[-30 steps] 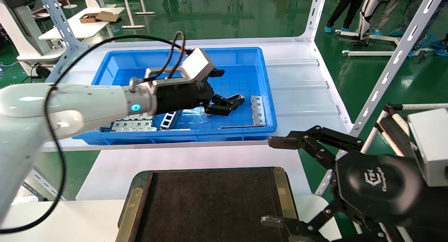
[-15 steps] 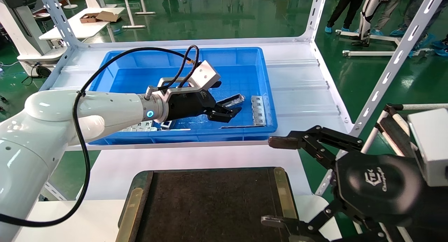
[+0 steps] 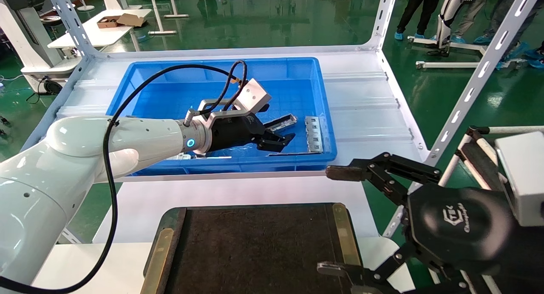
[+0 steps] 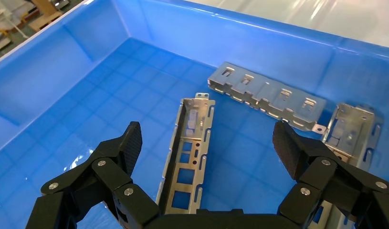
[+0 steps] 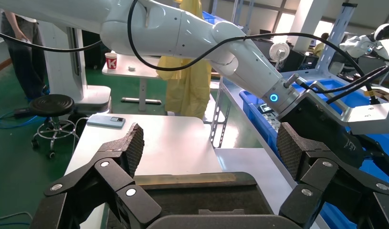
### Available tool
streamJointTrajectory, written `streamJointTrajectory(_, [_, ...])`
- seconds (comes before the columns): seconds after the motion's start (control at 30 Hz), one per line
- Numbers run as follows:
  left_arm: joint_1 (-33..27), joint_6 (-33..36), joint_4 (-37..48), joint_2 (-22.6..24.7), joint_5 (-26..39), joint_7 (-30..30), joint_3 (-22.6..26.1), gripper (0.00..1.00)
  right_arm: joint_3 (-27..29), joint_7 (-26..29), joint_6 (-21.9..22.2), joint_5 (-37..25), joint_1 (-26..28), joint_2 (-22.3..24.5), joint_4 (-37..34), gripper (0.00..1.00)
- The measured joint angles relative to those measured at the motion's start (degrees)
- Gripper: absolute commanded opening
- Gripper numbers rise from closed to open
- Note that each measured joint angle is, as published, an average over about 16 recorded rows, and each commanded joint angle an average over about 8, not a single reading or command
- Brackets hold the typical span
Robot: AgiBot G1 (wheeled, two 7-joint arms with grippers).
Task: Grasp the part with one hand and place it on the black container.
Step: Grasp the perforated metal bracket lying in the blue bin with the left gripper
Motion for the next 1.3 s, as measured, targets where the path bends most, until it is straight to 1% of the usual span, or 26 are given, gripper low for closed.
streamJointTrajectory(0.03, [0.05, -0.33, -0.17, -0.01, -0.35, -0.36, 0.55, 0.00, 0.00, 0.00, 0.00, 0.00, 0.00, 0.00, 0.00, 0.00])
streamJointTrajectory(0.27, [0.46, -2.27, -1.17, -0.04, -2.79, -2.21, 4.17, 0.00, -0.03, -0.02, 0.01, 0.02, 0.01, 0.01, 0.00, 0.00])
streamJointTrajectory(0.63, [1.00, -4.56, -2.13, -0.10, -6.60, -3.38, 9.10, 0.00, -0.08, -0.04, 0.03, 0.05, 0.02, 0.03, 0.00, 0.00])
streamJointTrajectory(1.3, [0.51, -6.98, -2.21, -0.19, -12.82, -3.93, 15.70, 0.00, -0.15, -0.08, 0.07, 0.11, 0.03, 0.06, 0.00, 0.00])
